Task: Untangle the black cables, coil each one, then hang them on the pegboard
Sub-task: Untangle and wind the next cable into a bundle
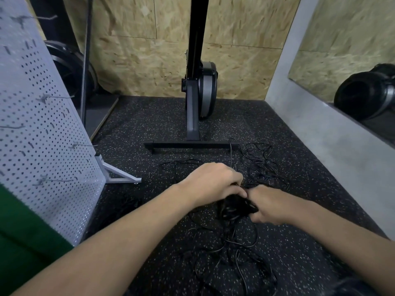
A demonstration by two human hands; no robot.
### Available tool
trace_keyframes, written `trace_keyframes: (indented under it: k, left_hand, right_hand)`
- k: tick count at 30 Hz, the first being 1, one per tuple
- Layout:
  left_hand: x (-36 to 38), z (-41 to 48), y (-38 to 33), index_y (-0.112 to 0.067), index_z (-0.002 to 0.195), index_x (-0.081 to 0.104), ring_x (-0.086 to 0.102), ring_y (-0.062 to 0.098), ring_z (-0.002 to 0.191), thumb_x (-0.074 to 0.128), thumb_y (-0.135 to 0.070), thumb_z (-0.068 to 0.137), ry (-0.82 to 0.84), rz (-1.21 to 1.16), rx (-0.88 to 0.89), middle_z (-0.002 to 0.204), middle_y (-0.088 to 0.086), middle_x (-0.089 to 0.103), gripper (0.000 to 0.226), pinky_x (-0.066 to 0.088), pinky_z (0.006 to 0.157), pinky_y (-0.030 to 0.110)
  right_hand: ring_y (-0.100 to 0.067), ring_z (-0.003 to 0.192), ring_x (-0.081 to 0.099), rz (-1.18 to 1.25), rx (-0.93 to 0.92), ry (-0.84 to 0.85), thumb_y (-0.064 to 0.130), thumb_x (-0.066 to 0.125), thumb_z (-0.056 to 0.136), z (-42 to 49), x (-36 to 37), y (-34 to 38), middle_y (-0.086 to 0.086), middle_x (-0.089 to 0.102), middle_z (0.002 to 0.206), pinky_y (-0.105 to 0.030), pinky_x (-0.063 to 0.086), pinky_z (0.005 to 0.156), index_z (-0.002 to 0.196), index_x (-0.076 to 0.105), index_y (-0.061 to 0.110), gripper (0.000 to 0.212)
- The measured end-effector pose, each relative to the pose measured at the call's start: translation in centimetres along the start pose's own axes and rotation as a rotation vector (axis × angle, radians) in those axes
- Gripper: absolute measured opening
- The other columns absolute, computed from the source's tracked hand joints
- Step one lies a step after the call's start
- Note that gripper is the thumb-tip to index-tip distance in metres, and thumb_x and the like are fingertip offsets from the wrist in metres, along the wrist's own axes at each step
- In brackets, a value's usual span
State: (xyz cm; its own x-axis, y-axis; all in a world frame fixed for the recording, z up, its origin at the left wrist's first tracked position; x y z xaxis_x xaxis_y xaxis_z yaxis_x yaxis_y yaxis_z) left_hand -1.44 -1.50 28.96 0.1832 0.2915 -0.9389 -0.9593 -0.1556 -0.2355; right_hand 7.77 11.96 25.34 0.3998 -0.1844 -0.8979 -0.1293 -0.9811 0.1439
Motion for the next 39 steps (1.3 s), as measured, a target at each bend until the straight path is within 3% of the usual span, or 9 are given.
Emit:
trace_keyframes:
  k: [7,11,13,16,20,24,27,31,39]
  left_hand:
    - [0.6,-0.5,3.4,-0.018,0.073,0.062,0.054,0.011,0.064,0.075,-0.069,0.079,0.055,-0.496,-0.303,0.066,-0.007,0.061,0.054,0.044,0.063,0.032]
    - [1.8,-1.7,5.5,-0.012,0.078,0.068,0.059,0.016,0.067,0.062,-0.075,0.087,0.091,-0.762,-0.436,0.072,0.001,0.064,0.064,0.046,0.075,0.034]
    - [3.1,-2.2,6.6,-0.01,0.088,0.075,0.067,0.031,0.077,0.055,-0.064,0.099,0.078,-0.945,-0.527,0.083,0.015,0.071,0.059,0.052,0.085,0.042]
    - [4.3,-2.1,5.7,-0.007,0.089,0.072,0.065,0.026,0.075,0.047,-0.031,0.111,0.109,-1.09,-0.604,0.076,0.009,0.062,0.041,0.058,0.082,0.046]
    - [5.7,-1.1,3.1,-0.02,0.101,0.071,0.061,0.014,0.06,0.037,-0.039,0.114,0.143,-0.947,-0.593,0.066,-0.001,0.049,0.042,0.058,0.076,0.043]
    - [6.7,-0.6,1.7,-0.018,0.106,0.067,0.068,0.016,0.059,0.036,-0.036,0.114,0.175,-0.829,-0.659,0.056,-0.01,0.053,0.036,0.058,0.088,0.049]
    - [6.4,-0.8,1.5,-0.015,0.11,0.066,0.076,0.022,0.066,0.042,-0.033,0.113,0.173,-0.767,-0.727,0.068,-0.007,0.059,0.029,0.056,0.071,0.036]
    - [5.3,-0.3,0.1,-0.018,0.112,0.068,0.057,0.01,0.05,0.048,-0.028,0.111,0.148,-0.62,-0.685,0.081,0.008,0.068,0.022,0.047,0.059,0.026]
    - [3.0,-0.8,-2.2,-0.007,0.103,0.071,0.044,0.01,0.05,0.047,-0.019,0.109,0.086,-1.252,-0.887,0.059,-0.002,0.047,0.028,0.06,0.067,0.033]
  right_hand:
    - [-0.008,0.067,0.06,0.272,-0.257,-0.166,0.016,0.073,0.086,-3.1,-1.3,1.6,0.01,0.06,0.08,-0.028,0.05,0.06,0.082,0.056,0.03,0.023]
    - [-0.013,0.074,0.061,0.391,-0.341,-0.296,0.018,0.077,0.087,-4.3,-2.0,2.1,0.01,0.062,0.086,-0.038,0.053,0.068,0.091,0.064,0.023,0.015]
    - [-0.015,0.068,0.061,0.49,-0.342,-0.402,0.02,0.08,0.089,-4.6,-2.8,1.7,0.004,0.066,0.082,-0.035,0.053,0.062,0.095,0.066,0.02,0.014]
    - [-0.013,0.067,0.062,0.597,-0.289,-0.587,0.025,0.079,0.091,-4.8,-4.0,0.9,0.004,0.069,0.081,-0.023,0.05,0.062,0.1,0.068,0.025,0.015]
    - [0.001,0.083,0.063,0.688,-0.065,-0.763,0.032,0.075,0.093,-4.2,-3.9,-0.7,0.015,0.07,0.087,-0.013,0.047,0.072,0.101,0.066,0.03,0.012]
    - [-0.015,0.094,0.067,0.588,0.175,-0.659,0.035,0.068,0.096,-2.7,-2.9,-3.4,0.006,0.069,0.101,-0.038,0.056,0.087,0.115,0.052,0.023,0.028]
    - [-0.023,0.079,0.069,0.469,0.285,-0.581,0.035,0.068,0.097,-2.4,-2.1,-4.8,-0.001,0.069,0.09,-0.05,0.059,0.079,0.114,0.039,0.021,0.036]
    - [-0.026,0.079,0.067,0.385,0.355,-0.642,0.037,0.067,0.097,-2.3,-2.4,-5.4,-0.006,0.067,0.091,-0.049,0.059,0.078,0.107,0.046,0.016,0.031]
    - [-0.029,0.088,0.066,0.399,0.406,-0.574,0.043,0.068,0.094,-1.8,-2.2,-5.3,-0.006,0.067,0.096,-0.046,0.058,0.085,0.11,0.053,0.017,0.034]
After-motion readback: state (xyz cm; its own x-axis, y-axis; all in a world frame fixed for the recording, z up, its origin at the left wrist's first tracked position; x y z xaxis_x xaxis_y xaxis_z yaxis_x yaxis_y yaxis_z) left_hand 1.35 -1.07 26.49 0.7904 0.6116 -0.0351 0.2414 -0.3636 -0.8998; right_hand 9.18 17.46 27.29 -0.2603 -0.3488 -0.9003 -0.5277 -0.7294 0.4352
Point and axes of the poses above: each hand's wrist, its own z-axis towards the middle knuckle, its own x-axis out of the palm, y = z × x, the point moved 4 cm from there along z, towards the middle knuckle
